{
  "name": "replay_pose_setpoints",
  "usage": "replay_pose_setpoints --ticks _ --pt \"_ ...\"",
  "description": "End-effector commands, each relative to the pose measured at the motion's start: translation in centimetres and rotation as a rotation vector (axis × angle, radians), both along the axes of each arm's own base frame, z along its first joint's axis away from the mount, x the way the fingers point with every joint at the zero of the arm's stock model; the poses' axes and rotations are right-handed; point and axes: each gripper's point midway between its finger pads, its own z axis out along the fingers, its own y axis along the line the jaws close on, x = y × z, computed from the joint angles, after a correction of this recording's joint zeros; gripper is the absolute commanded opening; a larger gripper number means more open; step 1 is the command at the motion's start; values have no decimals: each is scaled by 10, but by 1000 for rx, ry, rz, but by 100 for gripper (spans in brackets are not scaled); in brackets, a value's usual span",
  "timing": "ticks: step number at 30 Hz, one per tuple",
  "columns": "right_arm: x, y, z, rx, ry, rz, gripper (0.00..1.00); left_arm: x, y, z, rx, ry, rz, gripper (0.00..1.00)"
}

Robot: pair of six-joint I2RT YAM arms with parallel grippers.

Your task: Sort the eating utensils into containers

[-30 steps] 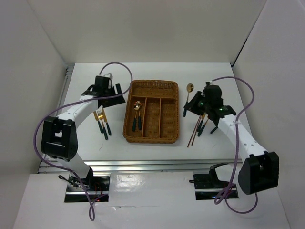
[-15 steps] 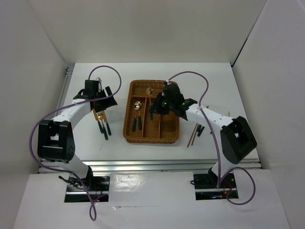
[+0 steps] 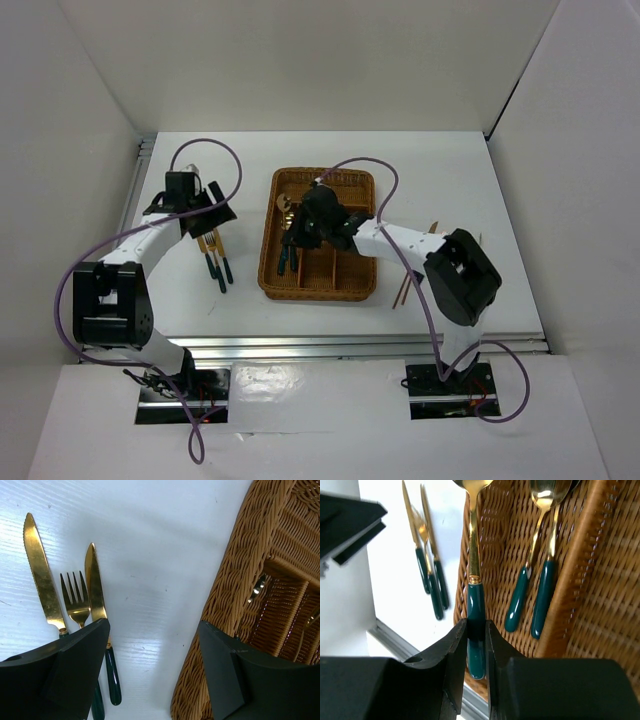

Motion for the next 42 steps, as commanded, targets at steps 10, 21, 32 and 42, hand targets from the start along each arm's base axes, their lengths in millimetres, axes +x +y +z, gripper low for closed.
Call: replay_pose_setpoints --ticks 10,21,32,42 --pt "26 17 -6 28 14 -65 25 3 3 13 -2 -57 30 86" --pt "31 13 24 18 -93 -31 56 -1 9 16 20 -69 52 91" --pt "50 -71 96 -58 -282 -137 79 -33 10 4 33 -26 106 87" --pt "51 -195 100 -156 -319 -380 89 -69 24 -16 121 26 194 86"
